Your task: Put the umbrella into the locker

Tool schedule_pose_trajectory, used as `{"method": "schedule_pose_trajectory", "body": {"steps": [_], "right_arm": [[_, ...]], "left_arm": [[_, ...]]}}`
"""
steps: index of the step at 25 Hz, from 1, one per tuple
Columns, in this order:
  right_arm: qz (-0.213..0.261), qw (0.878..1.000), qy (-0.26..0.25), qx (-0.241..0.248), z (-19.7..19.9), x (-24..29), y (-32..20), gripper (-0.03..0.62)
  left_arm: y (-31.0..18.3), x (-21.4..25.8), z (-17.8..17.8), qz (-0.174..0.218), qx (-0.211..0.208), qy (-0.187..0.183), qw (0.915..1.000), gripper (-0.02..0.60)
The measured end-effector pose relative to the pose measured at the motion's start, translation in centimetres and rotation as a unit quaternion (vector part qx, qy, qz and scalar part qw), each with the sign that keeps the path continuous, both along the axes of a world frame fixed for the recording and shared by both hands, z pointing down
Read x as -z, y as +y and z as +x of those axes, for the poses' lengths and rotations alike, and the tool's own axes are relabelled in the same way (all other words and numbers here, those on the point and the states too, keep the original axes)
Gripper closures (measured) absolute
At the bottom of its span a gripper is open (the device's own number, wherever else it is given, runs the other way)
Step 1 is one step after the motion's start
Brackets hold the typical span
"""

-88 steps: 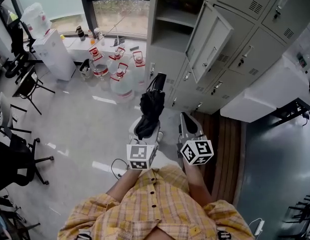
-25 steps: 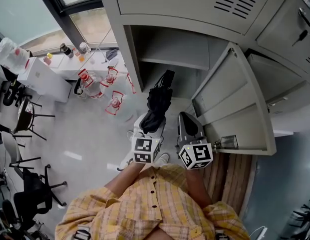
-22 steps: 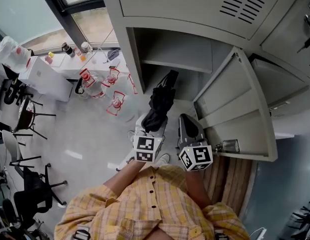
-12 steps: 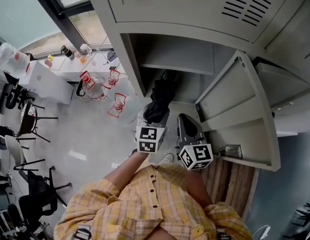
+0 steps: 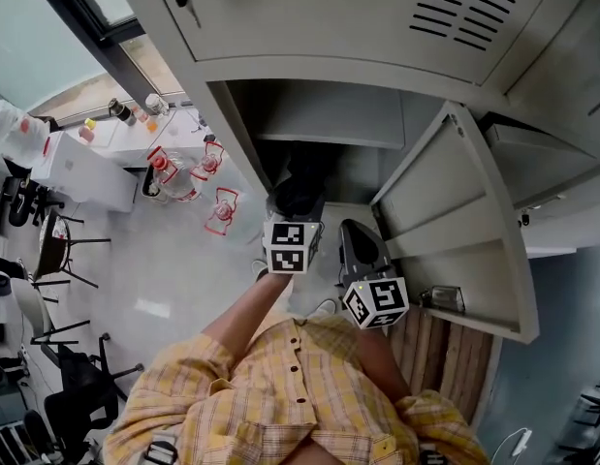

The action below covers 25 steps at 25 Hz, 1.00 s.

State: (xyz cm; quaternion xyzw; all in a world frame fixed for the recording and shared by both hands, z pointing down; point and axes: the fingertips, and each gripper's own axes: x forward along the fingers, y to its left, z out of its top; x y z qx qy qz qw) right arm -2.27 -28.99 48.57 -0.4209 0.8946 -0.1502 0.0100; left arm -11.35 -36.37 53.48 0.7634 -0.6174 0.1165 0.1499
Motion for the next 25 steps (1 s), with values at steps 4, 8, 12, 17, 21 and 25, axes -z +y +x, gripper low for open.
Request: {"method": "schedule_pose_trajectory", "body": {"steps": [4, 8, 12, 17, 21, 25], "right_arm": [[0.001, 1.000, 0.003, -0.003, 0.2, -0.2, -0.3, 0.595], [-0.001, 1.000, 0.006, -0.007, 0.3, -0.4, -0.5, 0.595], [-0.002, 1.000, 0.008, -0.004, 0.0, -0.5, -0.5, 0.595], [-0.002, 1.000, 0.011, -0.001, -0.4, -0.6, -0.4, 0.595], [-0.002, 1.000, 0.011, -0.002, -0.4, -0.6, -0.3, 0.595], [-0.003, 1.000, 0.012, -0.006, -0.2, -0.7, -0.3, 0.595]], "left_arm": [[-1.9, 0.2, 0.1, 0.008, 0.000, -0.004, 1.0000, 0.321], [-3.5, -0.3, 0.2, 0.006, 0.001, -0.007, 1.0000, 0.319], [-5.0, -0.9, 0.2, 0.000, 0.003, -0.013, 0.9999, 0.318], [-6.7, -1.8, 0.1, -0.016, 0.010, -0.014, 0.9997, 0.313], [-7.5, -2.5, 0.1, -0.029, 0.012, -0.012, 0.9994, 0.310], [-7.9, -3.5, 0.1, -0.043, 0.017, -0.015, 0.9988, 0.302]]}}
